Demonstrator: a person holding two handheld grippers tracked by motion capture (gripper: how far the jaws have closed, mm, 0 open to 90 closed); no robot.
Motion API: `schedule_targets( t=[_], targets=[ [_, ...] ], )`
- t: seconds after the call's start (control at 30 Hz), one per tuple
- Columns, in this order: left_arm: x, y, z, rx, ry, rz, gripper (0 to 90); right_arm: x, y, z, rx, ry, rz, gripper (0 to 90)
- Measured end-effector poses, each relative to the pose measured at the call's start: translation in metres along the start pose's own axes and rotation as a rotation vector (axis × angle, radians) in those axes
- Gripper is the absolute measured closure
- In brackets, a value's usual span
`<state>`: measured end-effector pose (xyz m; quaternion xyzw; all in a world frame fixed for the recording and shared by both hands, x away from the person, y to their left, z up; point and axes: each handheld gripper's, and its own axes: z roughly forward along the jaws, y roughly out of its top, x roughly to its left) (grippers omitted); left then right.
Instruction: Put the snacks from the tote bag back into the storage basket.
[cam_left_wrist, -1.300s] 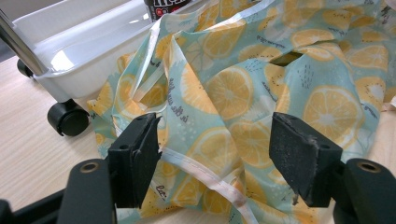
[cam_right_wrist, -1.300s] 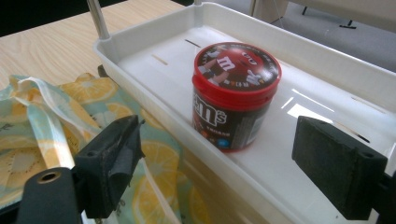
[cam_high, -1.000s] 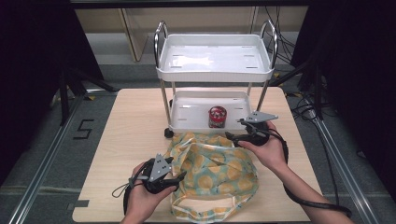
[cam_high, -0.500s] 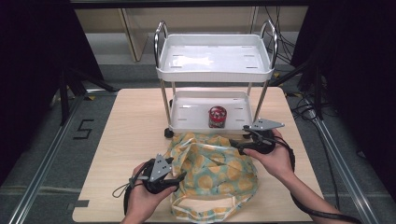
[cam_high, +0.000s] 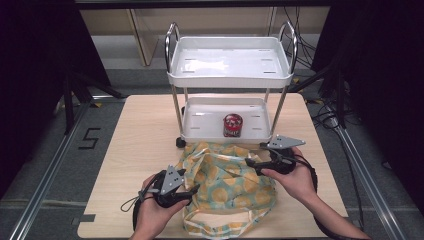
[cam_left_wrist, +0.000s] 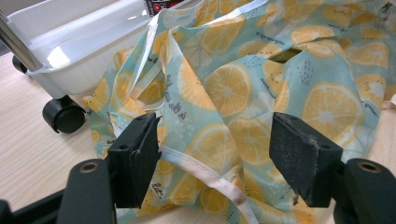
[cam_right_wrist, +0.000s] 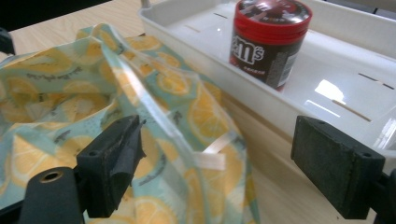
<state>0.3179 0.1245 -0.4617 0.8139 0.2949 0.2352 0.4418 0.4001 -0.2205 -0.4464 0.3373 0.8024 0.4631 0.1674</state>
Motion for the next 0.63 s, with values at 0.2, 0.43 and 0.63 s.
schedule_targets(
  t=[0.2,0.43,0.63],
  targets=[
    [-0.001,0.000,0.000,-0.001,0.005,-0.020,32.2,0.007,-0.006,-0.003,0.011,0.011,0.014,17.6],
    [-0.001,-0.002,0.001,0.006,-0.004,-0.021,32.0,0.007,-0.014,-0.008,0.003,0.009,0.031,18.2],
    [-0.001,-0.003,0.003,0.002,-0.012,-0.038,31.5,0.006,-0.016,-0.011,-0.021,0.009,0.037,18.8]
  ],
)
